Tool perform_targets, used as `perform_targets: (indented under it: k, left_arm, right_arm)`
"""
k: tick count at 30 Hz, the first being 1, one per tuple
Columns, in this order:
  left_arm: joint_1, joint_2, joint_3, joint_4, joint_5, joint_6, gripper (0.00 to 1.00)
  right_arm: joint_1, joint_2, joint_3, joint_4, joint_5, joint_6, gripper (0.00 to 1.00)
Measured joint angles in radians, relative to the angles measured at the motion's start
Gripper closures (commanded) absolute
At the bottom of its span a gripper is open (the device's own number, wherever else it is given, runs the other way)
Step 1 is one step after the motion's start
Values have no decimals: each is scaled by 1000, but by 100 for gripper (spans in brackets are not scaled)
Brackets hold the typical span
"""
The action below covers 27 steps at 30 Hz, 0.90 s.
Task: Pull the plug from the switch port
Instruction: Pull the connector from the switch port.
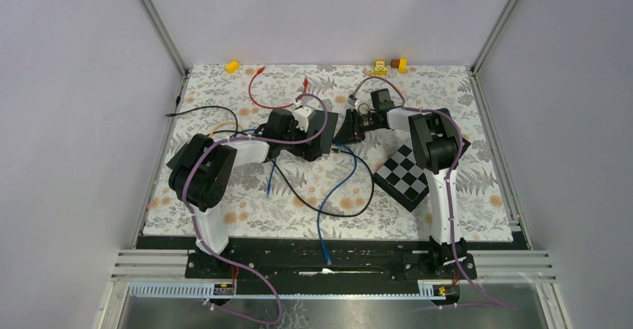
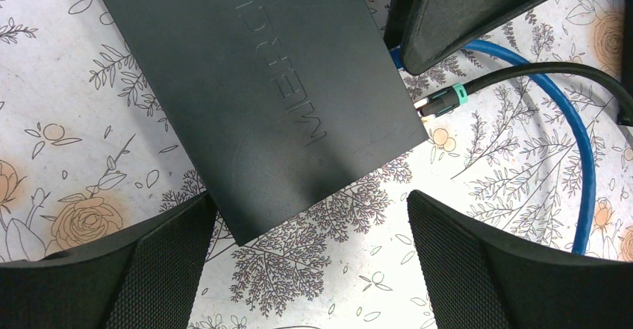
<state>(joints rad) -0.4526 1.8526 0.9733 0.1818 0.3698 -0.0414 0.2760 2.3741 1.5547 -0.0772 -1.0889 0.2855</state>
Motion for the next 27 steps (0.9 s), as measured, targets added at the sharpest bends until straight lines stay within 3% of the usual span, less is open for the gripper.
perform_targets:
  k: [27]
  left_arm:
    - [0, 0, 0, 0, 0, 8, 2]
  right_arm:
    - [5, 23, 26, -7, 12, 24, 71]
